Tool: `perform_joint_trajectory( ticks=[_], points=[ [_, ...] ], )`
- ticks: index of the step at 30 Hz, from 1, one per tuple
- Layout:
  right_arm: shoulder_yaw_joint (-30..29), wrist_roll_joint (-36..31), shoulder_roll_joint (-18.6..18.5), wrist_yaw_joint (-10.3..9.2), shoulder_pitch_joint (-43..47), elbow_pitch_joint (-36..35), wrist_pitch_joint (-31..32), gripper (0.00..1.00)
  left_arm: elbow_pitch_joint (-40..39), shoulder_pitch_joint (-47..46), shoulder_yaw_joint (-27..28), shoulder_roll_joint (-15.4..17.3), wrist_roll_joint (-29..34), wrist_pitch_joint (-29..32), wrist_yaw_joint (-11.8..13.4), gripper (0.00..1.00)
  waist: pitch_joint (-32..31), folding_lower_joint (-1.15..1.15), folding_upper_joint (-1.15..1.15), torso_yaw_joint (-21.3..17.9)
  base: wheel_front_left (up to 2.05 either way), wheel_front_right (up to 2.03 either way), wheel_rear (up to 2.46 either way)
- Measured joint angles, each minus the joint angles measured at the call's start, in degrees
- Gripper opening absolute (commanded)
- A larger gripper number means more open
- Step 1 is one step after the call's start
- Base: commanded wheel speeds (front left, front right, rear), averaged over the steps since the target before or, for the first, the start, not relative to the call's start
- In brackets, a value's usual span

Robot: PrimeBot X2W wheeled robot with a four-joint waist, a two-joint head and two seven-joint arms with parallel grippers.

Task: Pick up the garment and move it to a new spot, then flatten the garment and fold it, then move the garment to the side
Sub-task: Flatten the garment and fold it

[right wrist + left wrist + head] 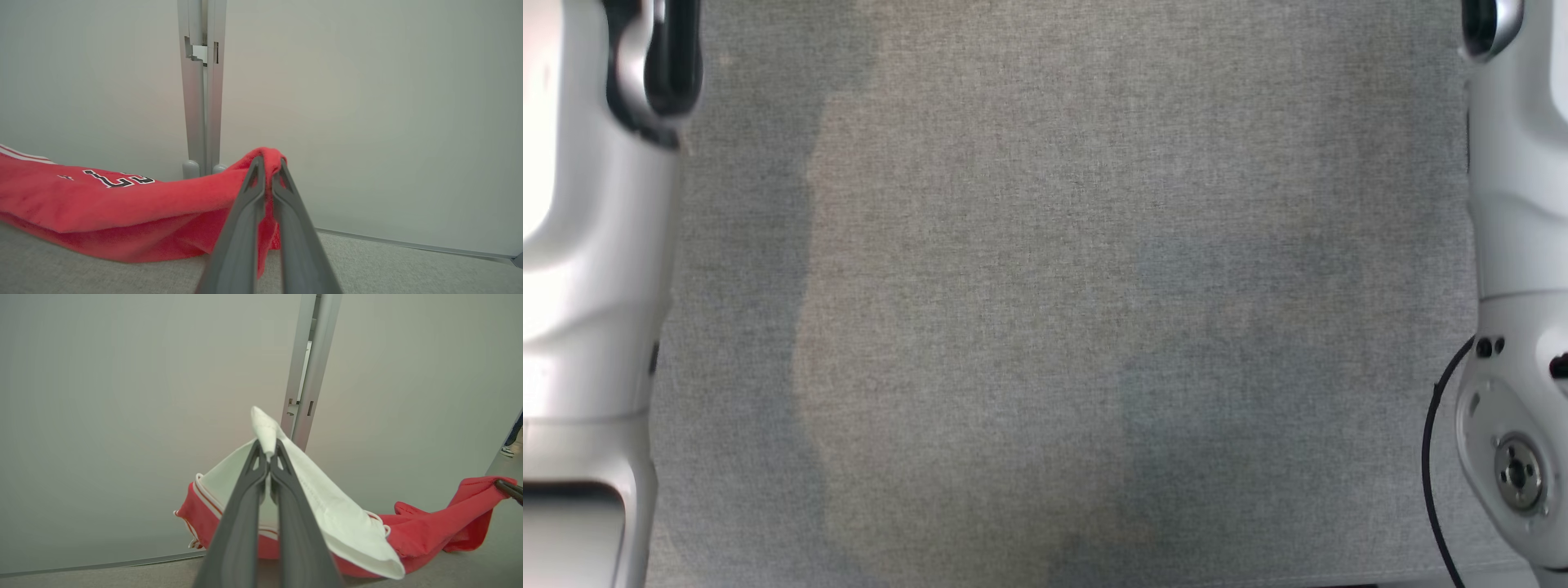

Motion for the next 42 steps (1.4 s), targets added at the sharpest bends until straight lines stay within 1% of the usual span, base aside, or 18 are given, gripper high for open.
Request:
perform_joint_trajectory(
  ticks=[5,9,16,20,23,25,31,35,39,42],
  points=[
    [0.4,4.1,0.0,-0.01,5.2,-4.0,0.0,0.0,-6.0,8.5,2.9,0.9,0.1,0.0,0.0,0.0,-1.3,0.0,0.0,-0.1,0.0,0.0,0.0],
    [0.2,7.0,0.0,-0.01,10.9,-7.0,0.0,0.0,-10.0,15.9,5.4,0.8,0.5,0.0,0.0,0.0,-3.2,-0.01,0.0,-0.2,0.0,0.0,0.0],
    [0.8,12.2,0.2,0.0,23.8,-11.5,0.0,0.0,-16.1,30.7,10.4,-1.0,0.9,0.0,0.0,0.0,-8.6,-0.01,0.0,-0.5,0.0,0.0,0.0],
    [1.9,14.7,0.2,0.0,32.0,-14.2,0.0,0.0,-19.8,41.6,12.9,-3.2,1.7,0.0,0.0,0.0,-13.0,-0.01,0.0,-0.7,0.0,0.0,0.0],
    [2.1,16.1,0.2,0.01,38.4,-16.8,0.0,0.0,-21.5,49.3,13.3,-5.4,2.0,0.0,-0.1,0.0,-16.5,-0.02,0.0,-0.8,0.0,0.0,0.0],
    [2.3,16.7,0.2,0.01,42.4,-18.7,0.0,0.0,-22.6,53.4,13.0,-5.8,2.0,0.0,-0.1,0.0,-18.8,-0.02,0.0,-0.8,0.0,0.0,0.0],
    [2.0,20.7,0.2,0.01,54.5,-24.4,0.2,0.0,-26.0,63.6,11.5,-4.8,2.0,0.0,-0.2,0.0,-25.4,-0.02,0.0,-0.7,0.0,0.0,0.0],
    [1.9,22.5,0.2,0.01,62.6,-29.3,2.0,0.0,-28.1,69.3,11.7,-4.7,2.0,0.0,-0.1,0.0,-29.1,-0.02,0.0,-0.5,0.0,0.0,0.0],
    [1.6,23.8,0.3,0.01,69.2,-34.0,4.2,0.0,-29.8,74.5,11.9,-4.8,2.0,0.0,0.8,0.0,-32.0,-0.02,0.0,-0.3,0.0,0.0,0.0],
    [1.1,24.7,0.3,0.02,73.0,-35.5,5.5,0.0,-30.5,76.7,11.5,-4.8,2.0,0.3,1.2,0.0,-33.6,-0.02,0.0,-0.2,0.0,0.0,0.0]
  ],
)
